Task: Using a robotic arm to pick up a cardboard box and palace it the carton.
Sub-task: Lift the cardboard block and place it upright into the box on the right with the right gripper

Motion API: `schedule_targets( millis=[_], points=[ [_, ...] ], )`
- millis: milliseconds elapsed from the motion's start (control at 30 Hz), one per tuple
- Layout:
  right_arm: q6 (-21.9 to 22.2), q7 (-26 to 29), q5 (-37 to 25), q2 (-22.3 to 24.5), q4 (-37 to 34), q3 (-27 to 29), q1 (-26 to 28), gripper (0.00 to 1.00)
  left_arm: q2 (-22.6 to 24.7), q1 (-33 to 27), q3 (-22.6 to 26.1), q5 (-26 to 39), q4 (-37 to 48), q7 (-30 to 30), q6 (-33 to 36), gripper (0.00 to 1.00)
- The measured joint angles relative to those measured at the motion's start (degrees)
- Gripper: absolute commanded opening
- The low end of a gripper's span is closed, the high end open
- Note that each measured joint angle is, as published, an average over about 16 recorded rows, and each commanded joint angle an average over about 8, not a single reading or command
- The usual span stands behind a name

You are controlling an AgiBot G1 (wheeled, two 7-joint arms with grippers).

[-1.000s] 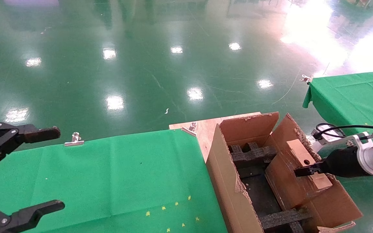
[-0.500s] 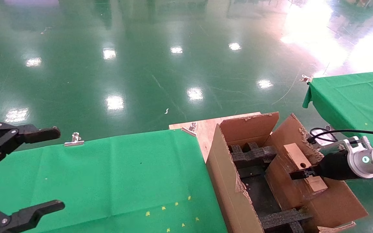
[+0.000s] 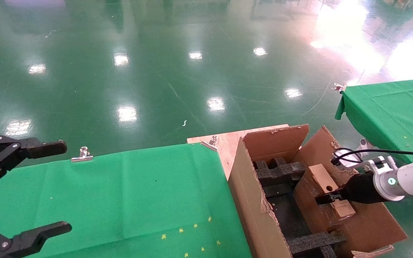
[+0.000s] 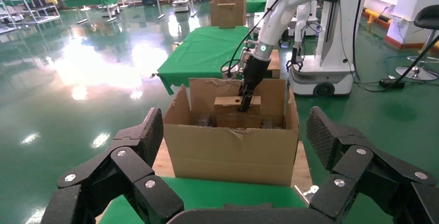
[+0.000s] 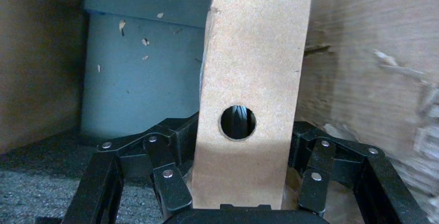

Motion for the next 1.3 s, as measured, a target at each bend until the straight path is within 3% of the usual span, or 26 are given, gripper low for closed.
schedule_targets(
  millis=[333, 367, 567, 633, 1300],
  points=[
    [-0.2, -1.2, 0.7, -2.9, -3.4, 0.2, -2.5, 0.01, 0.0, 0.0, 0.0, 0.0, 0.0, 0.0, 0.0, 1.00],
    [-0.2, -1.2, 0.8, -3.1, -3.6, 0.2, -2.7, 0.07, 0.0, 0.0, 0.0, 0.0, 0.0, 0.0, 0.0, 1.00],
    [-0.6, -1.5, 1.1, -4.2, -4.8, 0.3, -3.6, 0.81, 0.0, 0.0, 0.0, 0.0, 0.0, 0.0, 0.0, 1.00],
    [-0.7, -1.6, 1.1, -4.3, -5.0, 0.3, -3.7, 0.99, 0.0, 0.0, 0.0, 0.0, 0.0, 0.0, 0.0, 1.00],
    [-0.7, -1.5, 1.1, -4.1, -4.9, 0.5, -2.8, 1.00, 0.0, 0.0, 0.1, -0.1, 0.0, 0.0, 0.0, 1.00]
  ],
)
